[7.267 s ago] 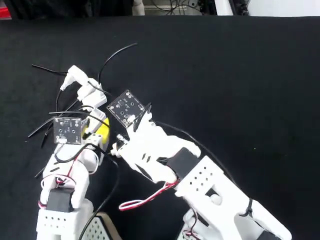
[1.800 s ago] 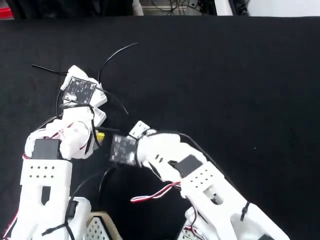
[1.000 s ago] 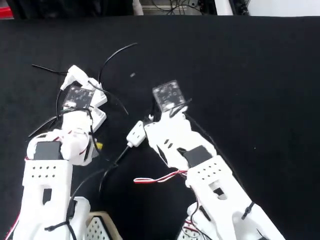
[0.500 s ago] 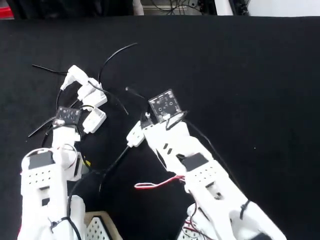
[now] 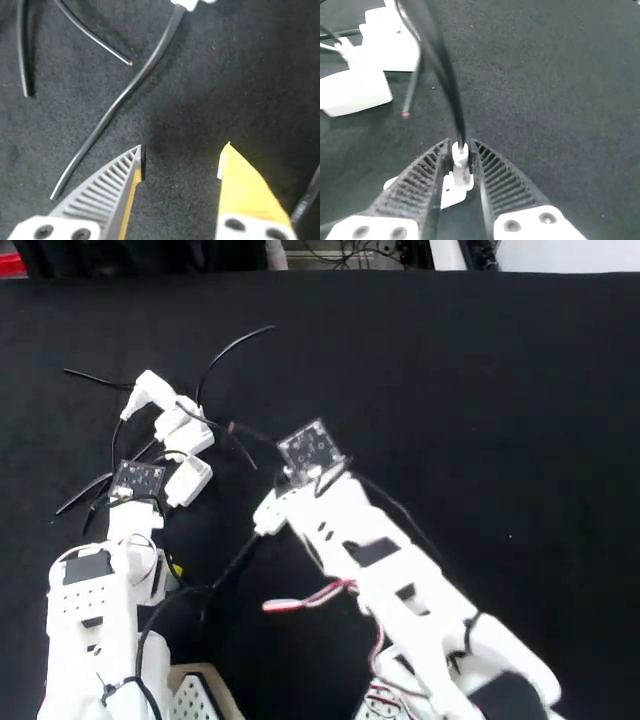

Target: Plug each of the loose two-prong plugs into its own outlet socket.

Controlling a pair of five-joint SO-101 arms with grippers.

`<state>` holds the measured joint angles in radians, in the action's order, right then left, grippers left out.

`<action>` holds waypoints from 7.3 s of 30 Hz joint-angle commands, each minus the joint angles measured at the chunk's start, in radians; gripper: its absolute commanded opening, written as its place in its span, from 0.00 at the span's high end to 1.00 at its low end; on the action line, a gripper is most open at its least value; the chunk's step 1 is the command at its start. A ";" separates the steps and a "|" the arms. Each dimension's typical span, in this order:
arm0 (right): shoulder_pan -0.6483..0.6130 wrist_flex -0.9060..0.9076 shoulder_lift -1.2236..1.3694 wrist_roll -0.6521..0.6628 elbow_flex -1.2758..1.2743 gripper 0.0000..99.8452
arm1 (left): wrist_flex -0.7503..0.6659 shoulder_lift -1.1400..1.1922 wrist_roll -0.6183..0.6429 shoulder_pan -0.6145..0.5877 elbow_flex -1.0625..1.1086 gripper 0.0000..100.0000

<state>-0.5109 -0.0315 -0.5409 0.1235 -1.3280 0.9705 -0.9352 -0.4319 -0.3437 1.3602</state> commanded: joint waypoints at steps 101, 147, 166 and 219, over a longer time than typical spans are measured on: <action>0.224 0.882 -1.353 0.084 -0.355 0.96 | -0.052 -0.163 0.003 0.068 0.091 0.97; 0.258 1.333 -1.351 0.083 -0.355 0.96 | 0.157 -0.822 0.052 0.067 0.302 0.97; 0.258 1.333 -1.351 0.083 -0.355 0.96 | 0.157 -0.822 0.052 0.067 0.302 0.97; 0.258 1.333 -1.351 0.081 -0.355 0.96 | 0.157 -0.822 0.052 0.067 0.308 0.97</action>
<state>-0.2700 1.2973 -1.7990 0.2110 -1.6855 1.1285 -1.7561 -0.3844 -0.2762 1.6747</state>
